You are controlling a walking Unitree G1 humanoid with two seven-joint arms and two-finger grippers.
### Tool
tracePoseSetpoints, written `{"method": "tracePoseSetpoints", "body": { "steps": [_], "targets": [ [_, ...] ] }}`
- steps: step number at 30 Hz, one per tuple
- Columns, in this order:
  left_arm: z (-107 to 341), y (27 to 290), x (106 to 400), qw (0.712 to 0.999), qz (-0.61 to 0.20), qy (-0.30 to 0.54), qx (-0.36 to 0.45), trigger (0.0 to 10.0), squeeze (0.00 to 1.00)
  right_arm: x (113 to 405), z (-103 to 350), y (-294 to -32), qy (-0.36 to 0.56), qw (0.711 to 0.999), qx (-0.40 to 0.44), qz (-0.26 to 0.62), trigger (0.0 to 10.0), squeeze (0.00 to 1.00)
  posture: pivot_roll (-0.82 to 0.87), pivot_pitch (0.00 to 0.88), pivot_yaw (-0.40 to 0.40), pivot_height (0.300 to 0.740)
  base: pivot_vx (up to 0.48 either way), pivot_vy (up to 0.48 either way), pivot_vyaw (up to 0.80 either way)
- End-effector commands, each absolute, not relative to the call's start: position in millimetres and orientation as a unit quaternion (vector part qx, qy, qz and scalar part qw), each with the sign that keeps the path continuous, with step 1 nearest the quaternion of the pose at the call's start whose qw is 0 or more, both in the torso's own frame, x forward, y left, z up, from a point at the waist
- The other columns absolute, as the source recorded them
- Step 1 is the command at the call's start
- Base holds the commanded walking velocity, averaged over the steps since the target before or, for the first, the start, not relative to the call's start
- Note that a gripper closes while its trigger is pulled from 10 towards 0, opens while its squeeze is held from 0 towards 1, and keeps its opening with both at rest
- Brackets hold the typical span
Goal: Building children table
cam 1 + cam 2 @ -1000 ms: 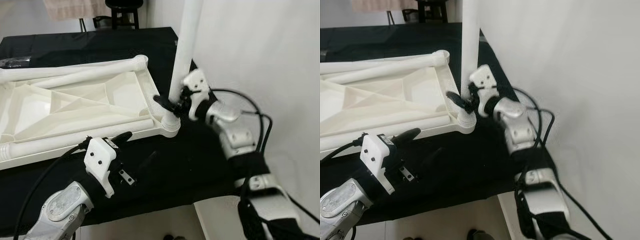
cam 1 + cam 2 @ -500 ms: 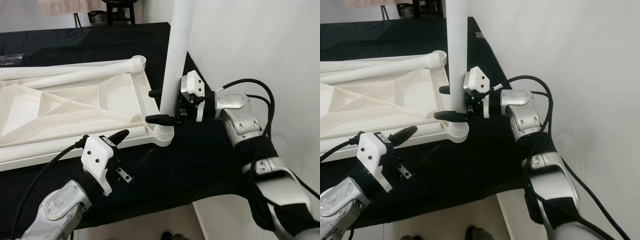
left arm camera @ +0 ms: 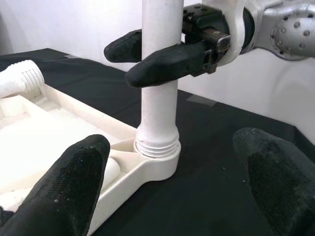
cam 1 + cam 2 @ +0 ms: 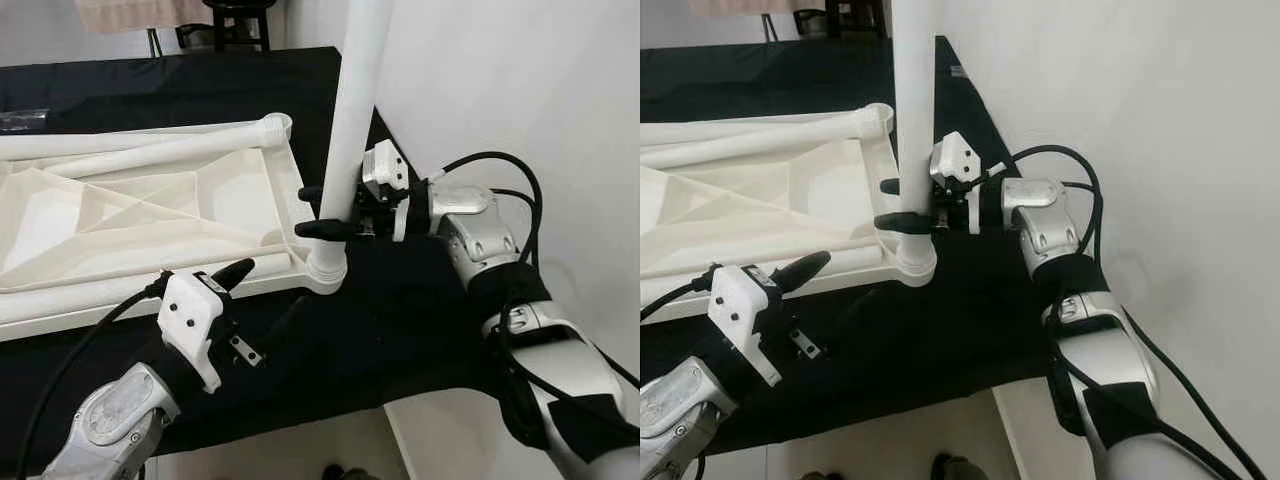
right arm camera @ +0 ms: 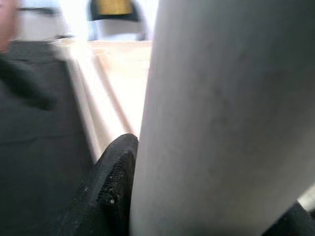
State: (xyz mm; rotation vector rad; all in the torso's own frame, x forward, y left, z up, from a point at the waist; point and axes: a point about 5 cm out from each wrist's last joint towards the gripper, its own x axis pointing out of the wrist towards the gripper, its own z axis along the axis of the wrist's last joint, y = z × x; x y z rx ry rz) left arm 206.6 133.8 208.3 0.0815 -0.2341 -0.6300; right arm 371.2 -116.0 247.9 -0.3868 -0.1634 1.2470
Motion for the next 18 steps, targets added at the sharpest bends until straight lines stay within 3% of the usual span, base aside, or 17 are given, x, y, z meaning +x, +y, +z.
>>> {"method": "tracePoseSetpoints", "body": {
  "steps": [1, 2, 3, 5, 7, 9, 16, 17, 18],
  "targets": [
    [206.1, 131.5, 201.7, 0.941, -0.319, -0.106, 0.035, 10.0, 0.00, 372.5, 193.7, -136.7, 0.031, 0.861, -0.187, 0.471, 0.0, 0.00, 0.08, 0.243, -0.118, 0.740, 0.000, 0.000, 0.00],
    [205.8, 132.0, 201.5, 0.941, -0.319, -0.105, 0.034, 10.0, 0.00, 376.0, 184.3, -138.5, 0.016, 0.928, -0.155, 0.338, 0.0, 0.00, 0.08, 0.243, -0.118, 0.740, 0.000, 0.000, 0.00],
    [205.6, 132.3, 201.4, 0.942, -0.318, -0.104, 0.034, 10.0, 0.00, 376.8, 178.6, -142.5, 0.009, 0.963, -0.131, 0.236, 0.0, 0.00, 0.08, 0.243, -0.118, 0.740, 0.000, 0.000, 0.00],
    [205.6, 132.3, 201.4, 0.942, -0.318, -0.104, 0.034, 10.0, 0.00, 376.8, 178.6, -142.5, 0.009, 0.963, -0.131, 0.236, 0.0, 0.00, 0.08, 0.243, -0.118, 0.740, 0.000, 0.000, 0.00],
    [206.3, 134.0, 201.9, 0.941, -0.321, -0.102, 0.028, 10.0, 0.00, 335.1, 141.3, -122.4, 0.063, 0.967, -0.105, 0.224, 0.0, 0.00, 0.06, 0.262, -0.092, 0.740, 0.000, 0.000, 0.00],
    [206.2, 133.5, 202.2, 0.941, -0.323, -0.101, 0.025, 10.0, 0.00, 322.7, 137.9, -109.9, 0.067, 0.962, -0.102, 0.246, 0.0, 0.00, 0.05, 0.251, -0.086, 0.740, 0.000, 0.000, 0.00],
    [206.2, 132.2, 204.4, 0.939, -0.326, -0.102, 0.025, 10.0, 0.00, 331.5, 148.8, -95.7, 0.043, 0.960, -0.105, 0.257, 0.0, 0.00, 0.07, 0.241, -0.090, 0.740, 0.000, 0.000, 0.00],
    [207.1, 133.2, 205.1, 0.940, -0.323, -0.105, 0.027, 10.0, 0.00, 335.5, 158.1, -95.0, 0.037, 0.961, -0.108, 0.252, 10.0, 0.00, 0.07, 0.233, -0.095, 0.740, 0.000, 0.000, 0.00],
    [207.3, 133.7, 205.4, 0.940, -0.322, -0.106, 0.027, 10.0, 0.00, 337.0, 162.0, -94.9, 0.033, 0.961, -0.108, 0.252, 10.0, 0.00, 0.07, 0.233, -0.095, 0.740, 0.000, 0.000, 0.00]
  ]
}}
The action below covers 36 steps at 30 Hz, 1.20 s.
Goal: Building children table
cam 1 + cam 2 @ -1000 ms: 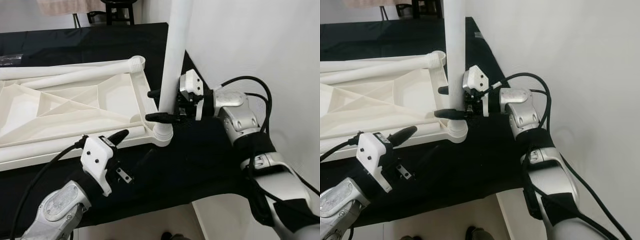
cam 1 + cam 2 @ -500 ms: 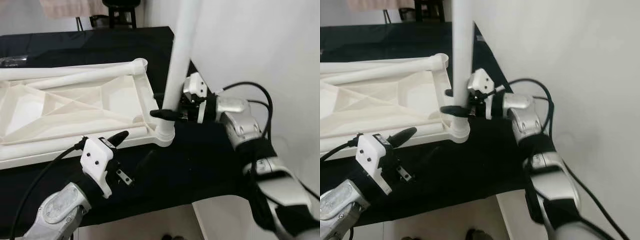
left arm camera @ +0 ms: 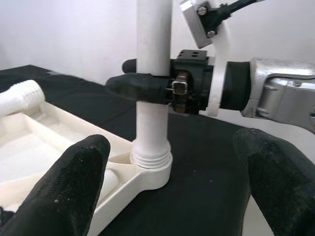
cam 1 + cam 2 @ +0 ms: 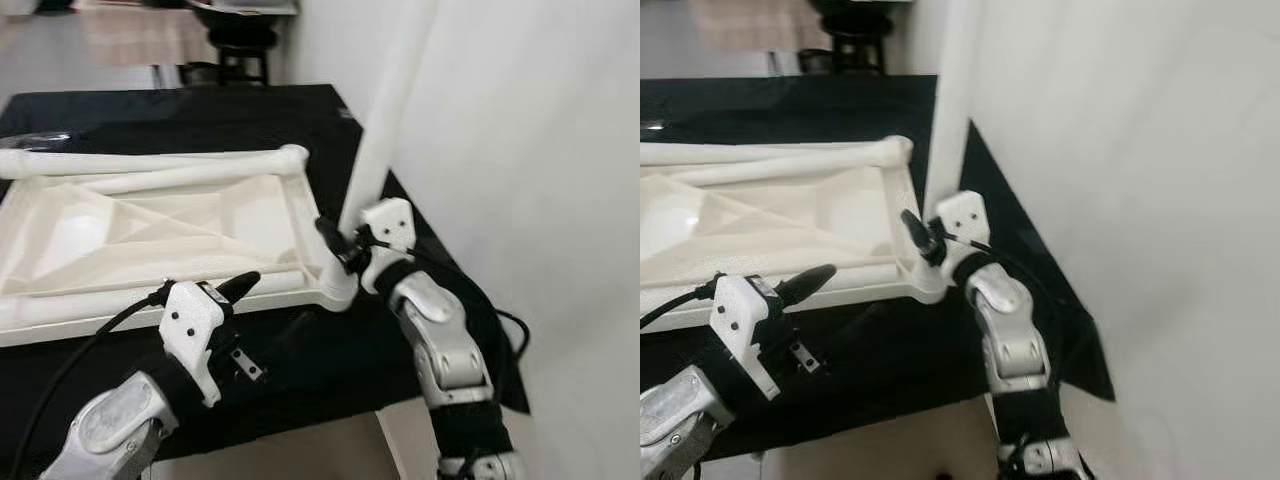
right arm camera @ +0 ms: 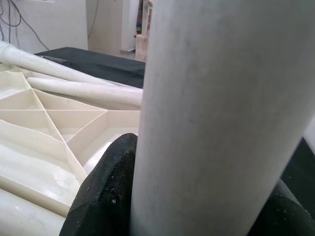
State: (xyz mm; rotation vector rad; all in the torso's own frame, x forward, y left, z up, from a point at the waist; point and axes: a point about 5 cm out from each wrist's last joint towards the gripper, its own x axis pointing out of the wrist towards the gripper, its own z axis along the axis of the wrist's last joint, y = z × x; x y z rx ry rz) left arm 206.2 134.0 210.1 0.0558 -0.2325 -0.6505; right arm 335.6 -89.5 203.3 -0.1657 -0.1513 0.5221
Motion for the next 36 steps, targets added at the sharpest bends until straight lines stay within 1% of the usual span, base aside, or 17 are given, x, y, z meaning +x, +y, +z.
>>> {"method": "tracePoseSetpoints", "body": {
  "steps": [1, 2, 3, 6, 8, 9, 11, 14, 17, 19, 21, 26, 27, 28, 29, 32, 36],
  "targets": [
    [207.3, 133.7, 205.4, 0.940, -0.322, -0.106, 0.027, 10.0, 0.00, 337.0, 162.0, -94.9, 0.033, 0.961, -0.108, 0.252, 10.0, 0.00, 0.07, 0.233, -0.095, 0.740, 0.000, 0.000, 0.00],
    [207.4, 133.9, 205.5, 0.940, -0.322, -0.106, 0.028, 10.0, 0.00, 336.4, 164.5, -94.4, 0.031, 0.963, -0.108, 0.245, 10.0, 0.91, 0.07, 0.233, -0.095, 0.740, 0.000, 0.000, 0.00],
    [207.4, 133.8, 205.8, 0.940, -0.322, -0.106, 0.028, 10.0, 0.00, 338.1, 171.4, -92.9, 0.022, 0.962, -0.099, 0.255, 10.0, 1.00, 0.07, 0.230, -0.095, 0.740, 0.000, 0.000, 0.00],
    [208.1, 133.3, 206.4, 0.940, -0.322, -0.108, 0.028, 10.0, 0.00, 341.4, 191.5, -87.8, -0.009, 0.952, -0.072, 0.298, 10.0, 1.00, 0.07, 0.228, -0.098, 0.740, 0.000, 0.000, 0.00],
    [208.2, 132.6, 206.9, 0.940, -0.322, -0.109, 0.027, 10.0, 0.00, 342.4, 213.9, -83.2, -0.056, 0.925, -0.058, 0.370, 10.0, 1.00, 0.07, 0.225, -0.099, 0.740, 0.000, 0.000, 0.00],
    [208.2, 132.6, 206.9, 0.940, -0.322, -0.109, 0.027, 10.0, 0.00, 342.4, 213.9, -83.2, -0.056, 0.925, -0.058, 0.370, 10.0, 1.00, 0.07, 0.225, -0.099, 0.740, 0.000, 0.000, 0.00],
    [208.6, 132.1, 207.7, 0.940, -0.322, -0.110, 0.026, 10.0, 0.00, 343.2, 230.0, -82.4, -0.094, 0.878, -0.071, 0.464, 10.0, 0.00, 0.07, 0.218, -0.101, 0.740, 0.000, 0.000, 0.00],
    [209.0, 130.7, 208.3, 0.940, -0.321, -0.113, 0.027, 10.0, 0.00, 345.6, 236.5, -84.7, -0.097, 0.806, -0.124, 0.571, 10.0, 0.00, 0.08, 0.213, -0.109, 0.740, 0.000, 0.000, 0.00],
    [209.1, 130.6, 208.3, 0.940, -0.321, -0.113, 0.027, 10.0, 0.00, 345.5, 237.1, -84.9, -0.094, 0.795, -0.131, 0.585, 10.0, 0.00, 0.08, 0.213, -0.109, 0.740, 0.000, 0.000, 0.00],
    [209.3, 131.0, 208.3, 0.940, -0.320, -0.114, 0.028, 10.0, 0.00, 345.7, 239.7, -84.8, -0.088, 0.777, -0.135, 0.609, 10.0, 0.00, 0.09, 0.210, -0.115, 0.740, 0.000, 0.000, 0.00],
    [209.6, 132.6, 207.9, 0.942, -0.315, -0.115, 0.031, 10.0, 0.00, 348.2, 247.1, -85.7, -0.079, 0.740, -0.145, 0.652, 10.0, 0.00, 0.11, 0.206, -0.123, 0.740, 0.000, 0.000, 0.00],
    [210.1, 133.0, 207.3, 0.943, -0.310, -0.116, 0.034, 10.0, 0.00, 354.7, 256.3, -85.3, -0.076, 0.717, -0.154, 0.676, 10.0, 0.00, 0.11, 0.207, -0.125, 0.740, 0.000, 0.000, 0.00],
    [210.2, 132.6, 207.2, 0.943, -0.311, -0.117, 0.034, 10.0, 0.00, 356.1, 257.0, -85.3, -0.074, 0.708, -0.154, 0.685, 3.7, 0.00, 0.12, 0.207, -0.125, 0.740, 0.000, 0.000, 0.00],
    [210.2, 132.6, 207.2, 0.943, -0.311, -0.117, 0.034, 10.0, 0.00, 356.1, 257.0, -85.3, -0.074, 0.708, -0.154, 0.685, 3.7, 0.00, 0.12, 0.207, -0.125, 0.740, 0.000, 0.000, 0.00],
    [210.1, 132.3, 207.1, 0.943, -0.311, -0.116, 0.033, 10.0, 0.00, 356.6, 256.7, -85.3, -0.070, 0.700, -0.155, 0.694, 0.0, 0.00, 0.12, 0.207, -0.125, 0.740, 0.000, 0.000, 0.00],
    [209.9, 132.2, 206.8, 0.942, -0.312, -0.116, 0.033, 10.0, 0.00, 356.8, 255.5, -86.4, -0.064, 0.684, -0.155, 0.710, 0.0, 0.00, 0.12, 0.212, -0.127, 0.740, 0.000, 0.000, 0.00],
    [209.6, 132.4, 206.6, 0.943, -0.312, -0.115, 0.033, 10.0, 0.00, 357.9, 255.4, -87.8, -0.064, 0.683, -0.155, 0.711, 0.0, 0.00, 0.11, 0.212, -0.127, 0.740, 0.000, 0.000, 0.00]
  ]
}}
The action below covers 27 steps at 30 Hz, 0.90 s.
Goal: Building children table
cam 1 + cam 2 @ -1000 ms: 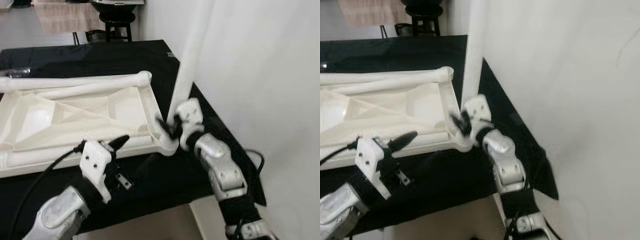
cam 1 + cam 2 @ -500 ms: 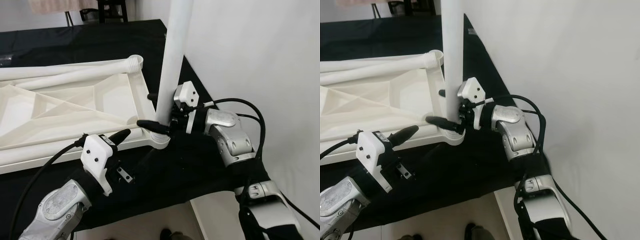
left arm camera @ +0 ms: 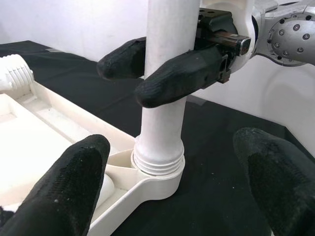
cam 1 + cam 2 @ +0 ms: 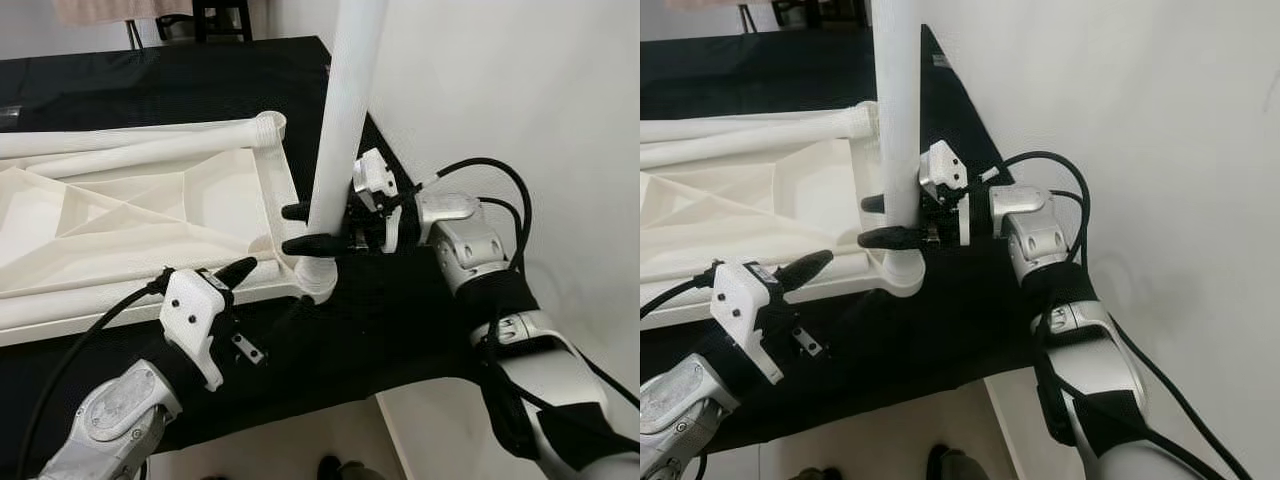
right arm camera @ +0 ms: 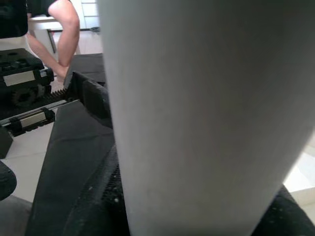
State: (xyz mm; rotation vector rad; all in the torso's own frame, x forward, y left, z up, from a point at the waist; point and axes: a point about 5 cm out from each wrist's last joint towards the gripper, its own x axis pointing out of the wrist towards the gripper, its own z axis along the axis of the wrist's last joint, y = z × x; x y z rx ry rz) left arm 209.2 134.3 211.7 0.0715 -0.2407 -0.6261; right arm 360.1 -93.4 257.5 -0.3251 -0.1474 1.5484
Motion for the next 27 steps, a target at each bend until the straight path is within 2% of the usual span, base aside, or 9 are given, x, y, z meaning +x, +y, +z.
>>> {"method": "tracePoseSetpoints", "body": {
  "steps": [1, 6, 9, 12, 21, 23, 24, 26, 27],
  "targets": [
    [209.6, 132.4, 206.6, 0.943, -0.312, -0.115, 0.033, 10.0, 0.00, 357.9, 255.4, -87.8, -0.064, 0.683, -0.155, 0.711, 0.0, 0.00, 0.11, 0.212, -0.127, 0.740, 0.000, 0.000, 0.00],
    [209.2, 132.5, 205.6, 0.943, -0.312, -0.114, 0.033, 10.0, 0.00, 367.7, 243.3, -94.0, -0.070, 0.760, -0.162, 0.626, 0.0, 0.00, 0.11, 0.222, -0.134, 0.740, 0.000, 0.000, 0.00],
    [209.3, 132.9, 204.4, 0.943, -0.310, -0.114, 0.034, 10.0, 0.00, 373.5, 226.2, -100.2, -0.055, 0.846, -0.132, 0.514, 0.0, 0.00, 0.11, 0.227, -0.136, 0.740, 0.000, 0.000, 0.00],
    [209.7, 135.5, 203.8, 0.944, -0.307, -0.113, 0.034, 10.0, 0.00, 366.3, 187.1, -114.0, 0.002, 0.974, -0.071, 0.215, 0.0, 0.00, 0.10, 0.236, -0.126, 0.740, 0.000, 0.000, 0.00],
    [210.3, 132.0, 206.2, 0.941, -0.316, -0.115, 0.032, 10.0, 0.00, 353.1, 185.4, -82.8, -0.021, 0.968, -0.085, 0.237, 0.0, 0.00, 0.10, 0.223, -0.117, 0.740, 0.000, 0.000, 0.00],
    [210.5, 132.1, 206.3, 0.941, -0.316, -0.116, 0.033, 10.0, 0.00, 355.0, 190.1, -80.1, -0.024, 0.966, -0.087, 0.243, 1.3, 0.00, 0.10, 0.221, -0.124, 0.740, 0.000, 0.000, 0.00],
    [210.4, 132.3, 206.2, 0.941, -0.315, -0.116, 0.033, 10.0, 0.00, 355.6, 193.1, -78.7, -0.025, 0.965, -0.089, 0.245, 10.0, 0.00, 0.11, 0.221, -0.124, 0.740, 0.000, 0.000, 0.00],
    [210.5, 133.4, 206.4, 0.942, -0.312, -0.116, 0.034, 10.0, 0.00, 355.2, 201.1, -74.4, -0.038, 0.961, -0.073, 0.263, 10.0, 0.00, 0.11, 0.220, -0.122, 0.740, 0.000, 0.000, 0.00],
    [210.8, 134.2, 206.6, 0.943, -0.310, -0.116, 0.034, 10.0, 0.00, 355.9, 210.6, -71.1, -0.054, 0.953, -0.063, 0.291, 10.0, 0.55, 0.11, 0.219, -0.118, 0.740, 0.000, 0.000, 0.00]
  ]
}}
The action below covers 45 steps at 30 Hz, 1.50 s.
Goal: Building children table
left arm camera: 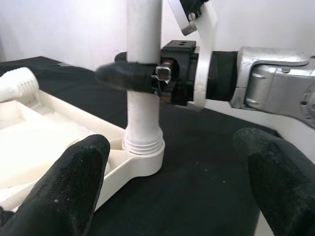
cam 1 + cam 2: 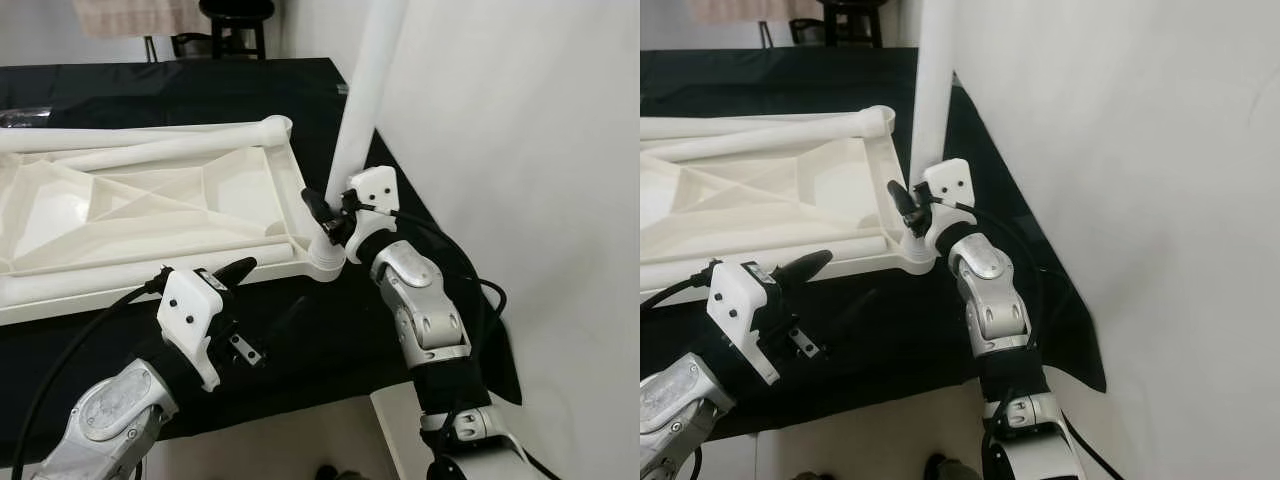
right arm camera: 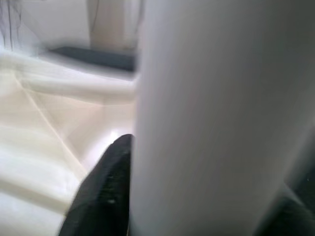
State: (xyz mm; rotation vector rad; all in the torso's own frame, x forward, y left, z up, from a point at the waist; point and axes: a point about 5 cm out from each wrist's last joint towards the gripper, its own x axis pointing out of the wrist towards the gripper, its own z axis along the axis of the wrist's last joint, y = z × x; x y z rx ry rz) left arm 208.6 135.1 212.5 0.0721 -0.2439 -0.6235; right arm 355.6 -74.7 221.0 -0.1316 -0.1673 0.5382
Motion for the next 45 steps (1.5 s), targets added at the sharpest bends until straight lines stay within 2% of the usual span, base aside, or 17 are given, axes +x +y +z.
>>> {"method": "tracePoseSetpoints", "body": {
  "steps": [1, 2, 3, 4, 6, 7, 8, 11, 16, 23, 24, 29, 39, 41, 42, 44, 45],
  "targets": [
    [210.8, 134.2, 206.6, 0.943, -0.310, -0.116, 0.034, 10.0, 0.00, 355.9, 210.6, -71.1, -0.054, 0.953, -0.063, 0.291, 10.0, 0.55, 0.11, 0.219, -0.118, 0.740, 0.000, 0.000, 0.00],
    [211.0, 134.4, 206.9, 0.943, -0.310, -0.117, 0.034, 10.0, 0.00, 353.2, 221.3, -65.0, -0.077, 0.932, -0.055, 0.350, 10.0, 1.00, 0.12, 0.219, -0.115, 0.740, 0.000, 0.000, 0.00],
    [211.0, 134.4, 206.9, 0.943, -0.310, -0.117, 0.034, 10.0, 0.00, 353.2, 221.3, -65.0, -0.077, 0.932, -0.055, 0.350, 10.0, 1.00, 0.12, 0.219, -0.115, 0.740, 0.000, 0.000, 0.00],
    [210.9, 133.4, 207.2, 0.942, -0.312, -0.116, 0.033, 10.0, 0.00, 349.6, 238.8, -61.7, -0.116, 0.891, -0.058, 0.434, 10.0, 1.00, 0.12, 0.217, -0.114, 0.740, 0.000, 0.000, 0.00],
    [210.6, 132.7, 207.3, 0.942, -0.314, -0.115, 0.033, 10.0, 0.00, 348.8, 243.4, -62.3, -0.124, 0.876, -0.063, 0.462, 10.0, 1.00, 0.12, 0.215, -0.118, 0.740, 0.000, 0.000, 0.00],
    [210.2, 132.1, 207.4, 0.942, -0.315, -0.114, 0.033, 10.0, 0.00, 349.9, 245.8, -63.7, -0.127, 0.862, -0.078, 0.485, 10.0, 0.79, 0.12, 0.215, -0.118, 0.740, 0.000, 0.000, 0.00],
    [209.7, 131.6, 207.3, 0.941, -0.316, -0.113, 0.033, 10.0, 0.00, 351.6, 243.1, -66.0, -0.118, 0.844, -0.106, 0.512, 10.0, 0.00, 0.12, 0.214, -0.123, 0.740, 0.000, 0.000, 0.00],
    [209.1, 131.8, 206.8, 0.942, -0.316, -0.111, 0.034, 10.0, 0.00, 354.7, 230.1, -74.8, -0.083, 0.808, -0.166, 0.559, 10.0, 0.00, 0.13, 0.215, -0.126, 0.740, 0.000, 0.000, 0.00],
    [208.9, 134.0, 205.9, 0.943, -0.311, -0.109, 0.036, 10.0, 0.00, 360.1, 227.6, -84.9, -0.057, 0.782, -0.189, 0.592, 10.0, 0.00, 0.13, 0.218, -0.127, 0.740, 0.000, 0.000, 0.00],
    [207.9, 133.7, 204.3, 0.944, -0.312, -0.106, 0.037, 10.0, 0.00, 373.0, 234.0, -96.3, -0.027, 0.773, -0.168, 0.612, 10.0, 0.00, 0.14, 0.222, -0.129, 0.740, 0.000, 0.000, 0.00],
    [208.0, 134.4, 204.1, 0.944, -0.310, -0.105, 0.038, 10.0, 0.00, 373.6, 236.0, -97.8, -0.026, 0.768, -0.153, 0.621, 0.0, 0.00, 0.14, 0.222, -0.129, 0.740, 0.000, 0.000, 0.00],
    [208.1, 137.1, 203.4, 0.946, -0.305, -0.105, 0.041, 10.0, 0.00, 375.6, 240.3, -102.2, -0.022, 0.756, -0.141, 0.639, 0.0, 0.00, 0.15, 0.225, -0.133, 0.740, 0.000, 0.000, 0.00],
    [205.9, 136.2, 201.8, 0.945, -0.308, -0.101, 0.038, 10.0, 0.00, 376.6, 237.6, -114.2, -0.016, 0.760, -0.120, 0.639, 0.0, 0.00, 0.14, 0.218, -0.135, 0.740, 0.000, 0.000, 0.00],
    [205.6, 135.7, 201.4, 0.945, -0.309, -0.100, 0.037, 10.0, 0.00, 376.0, 228.5, -119.2, -0.018, 0.780, -0.110, 0.615, 0.0, 0.00, 0.14, 0.218, -0.144, 0.740, 0.000, 0.000, 0.00],
    [205.1, 135.7, 200.7, 0.945, -0.309, -0.100, 0.037, 10.0, 0.00, 375.7, 215.3, -123.0, -0.015, 0.811, -0.106, 0.576, 0.0, 0.00, 0.14, 0.219, -0.150, 0.740, 0.000, 0.000, 0.00],
    [205.1, 135.7, 200.7, 0.945, -0.309, -0.100, 0.037, 10.0, 0.00, 375.7, 215.3, -123.0, -0.015, 0.811, -0.106, 0.576, 0.0, 0.00, 0.14, 0.219, -0.150, 0.740, 0.000, 0.000, 0.00],
    [204.0, 136.7, 199.7, 0.945, -0.309, -0.098, 0.036, 10.0, 0.00, 380.9, 192.1, -125.7, 0.006, 0.889, -0.116, 0.444, 0.0, 0.00, 0.14, 0.220, -0.154, 0.740, 0.000, 0.000, 0.00]
  ]
}}
